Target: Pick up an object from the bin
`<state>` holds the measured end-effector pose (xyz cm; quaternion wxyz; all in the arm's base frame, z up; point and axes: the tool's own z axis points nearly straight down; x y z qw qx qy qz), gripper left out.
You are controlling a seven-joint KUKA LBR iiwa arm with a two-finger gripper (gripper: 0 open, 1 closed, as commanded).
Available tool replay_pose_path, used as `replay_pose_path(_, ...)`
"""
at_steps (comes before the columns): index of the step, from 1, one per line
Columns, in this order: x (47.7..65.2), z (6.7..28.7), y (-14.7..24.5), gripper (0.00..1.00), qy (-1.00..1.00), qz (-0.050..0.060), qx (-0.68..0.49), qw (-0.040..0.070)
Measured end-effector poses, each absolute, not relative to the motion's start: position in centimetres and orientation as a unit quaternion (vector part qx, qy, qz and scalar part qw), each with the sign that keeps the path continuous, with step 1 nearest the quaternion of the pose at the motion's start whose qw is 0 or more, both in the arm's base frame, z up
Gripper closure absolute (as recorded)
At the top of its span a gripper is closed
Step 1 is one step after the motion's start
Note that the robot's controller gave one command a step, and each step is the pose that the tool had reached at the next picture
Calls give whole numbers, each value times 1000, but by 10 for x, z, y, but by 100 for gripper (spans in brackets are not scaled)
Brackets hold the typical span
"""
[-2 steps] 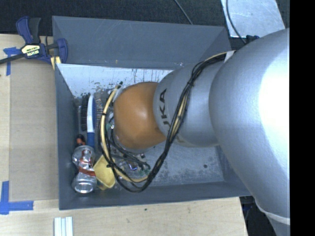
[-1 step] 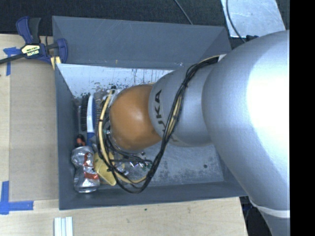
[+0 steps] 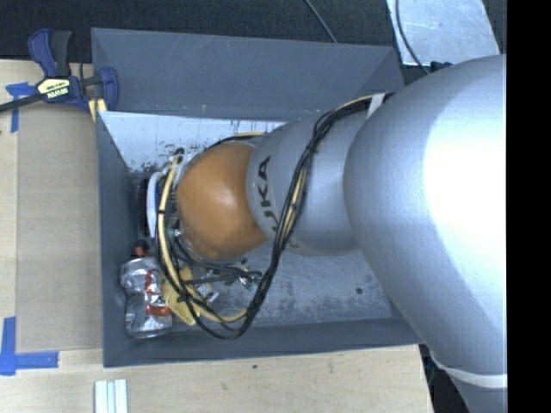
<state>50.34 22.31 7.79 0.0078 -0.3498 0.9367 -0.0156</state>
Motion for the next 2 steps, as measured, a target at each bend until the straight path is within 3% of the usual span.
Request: replay_pose_path(2,502,84,223,100,937,-14,-349,6)
